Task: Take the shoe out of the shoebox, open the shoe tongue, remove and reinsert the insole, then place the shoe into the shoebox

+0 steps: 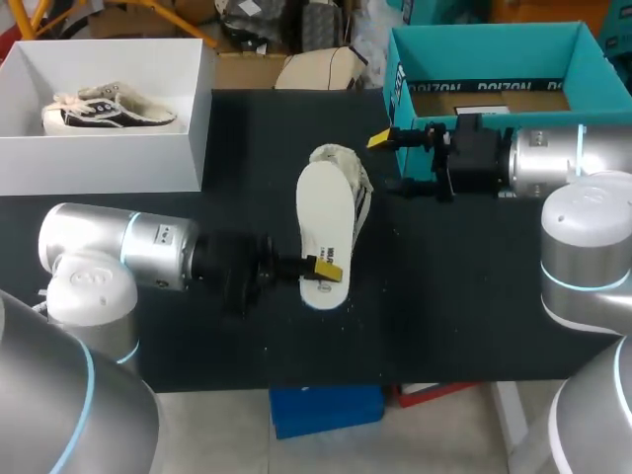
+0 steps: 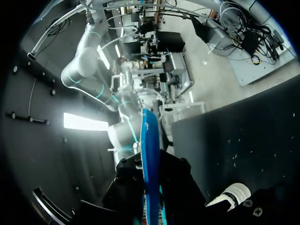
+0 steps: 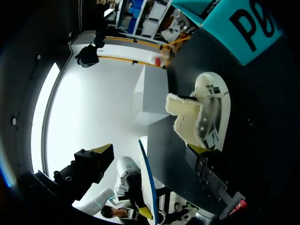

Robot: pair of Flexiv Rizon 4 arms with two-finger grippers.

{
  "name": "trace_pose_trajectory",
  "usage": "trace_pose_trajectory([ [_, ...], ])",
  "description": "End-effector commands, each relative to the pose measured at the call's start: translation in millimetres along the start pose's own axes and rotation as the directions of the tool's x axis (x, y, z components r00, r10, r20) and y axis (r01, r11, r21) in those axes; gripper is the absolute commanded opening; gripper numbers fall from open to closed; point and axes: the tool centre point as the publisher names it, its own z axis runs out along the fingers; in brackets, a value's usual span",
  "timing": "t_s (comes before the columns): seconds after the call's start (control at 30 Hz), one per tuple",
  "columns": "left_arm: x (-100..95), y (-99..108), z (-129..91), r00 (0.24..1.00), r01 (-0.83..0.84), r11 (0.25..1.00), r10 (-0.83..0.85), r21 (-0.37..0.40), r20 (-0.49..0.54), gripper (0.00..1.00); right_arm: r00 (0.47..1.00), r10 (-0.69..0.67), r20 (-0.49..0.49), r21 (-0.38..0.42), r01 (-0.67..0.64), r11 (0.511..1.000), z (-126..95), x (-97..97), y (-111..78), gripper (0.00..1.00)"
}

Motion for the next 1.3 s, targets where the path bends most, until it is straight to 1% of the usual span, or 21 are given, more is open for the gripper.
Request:
trace_pose_trajectory([
  [0.03,16.2,25,5,1.0,0.009,0.999,-0.009,0.033,0.004,0.0,1.0,0.0,-0.001,-0.003,0.0,1.0,1,-0.7,-0.6,1.0],
  [0.17,21.6,43,4,1.0,0.022,0.999,-0.021,0.033,-0.002,0.0,1.0,0.0,-0.001,-0.003,0.0,1.0,1,-0.7,-0.6,1.0],
  [0.37,13.2,58,2,1.0,0.009,0.999,-0.009,0.046,-0.001,0.0,1.0,0.0,-0.001,-0.003,0.0,1.0,1,-0.7,-0.6,1.0],
  [0.53,8.1,62,2,1.0,0.003,0.999,-0.003,0.042,0.001,0.0,1.0,0.0,-0.001,-0.003,0.0,1.0,1,-0.7,-0.6,1.0],
  [0.7,3.5,58,0,1.0,0.002,0.999,-0.003,0.046,0.017,0.0,1.0,0.0,-0.001,-0.003,0.0,1.0,1,-0.7,-0.6,1.0],
  [0.9,3.5,58,0,1.0,0.002,0.999,-0.003,0.046,0.017,0.0,1.0,0.0,-0.001,-0.003,0.0,1.0,1,-0.7,-0.6,1.0],
  [0.97,3.5,58,0,1.0,0.002,0.999,-0.003,0.046,0.017,0.0,0.999,-0.003,-0.048,0.046,0.005,0.999,3,-4.9,-2.9,1.0],
  [1.07,3.5,58,0,1.0,0.002,0.999,-0.003,0.046,0.017,0.0,0.994,-0.006,-0.111,0.097,0.017,0.995,7,-9.0,-6.4,1.0],
  [1.13,3.5,58,0,1.0,0.002,0.999,-0.003,0.046,0.017,0.0,0.991,-0.016,-0.13,0.14,0.034,0.99,9,-11.7,-9.4,1.0],
  [1.2,3.5,58,0,1.0,0.002,0.999,-0.003,0.046,0.017,0.0,0.987,-0.02,-0.16,0.157,0.046,0.986,9,-12.3,-12.8,1.0],
  [1.3,3.5,58,0,1.0,0.002,0.999,-0.003,0.046,0.017,0.0,0.985,-0.04,-0.168,0.181,0.07,0.981,10,-13.1,-18.6,1.0],
])
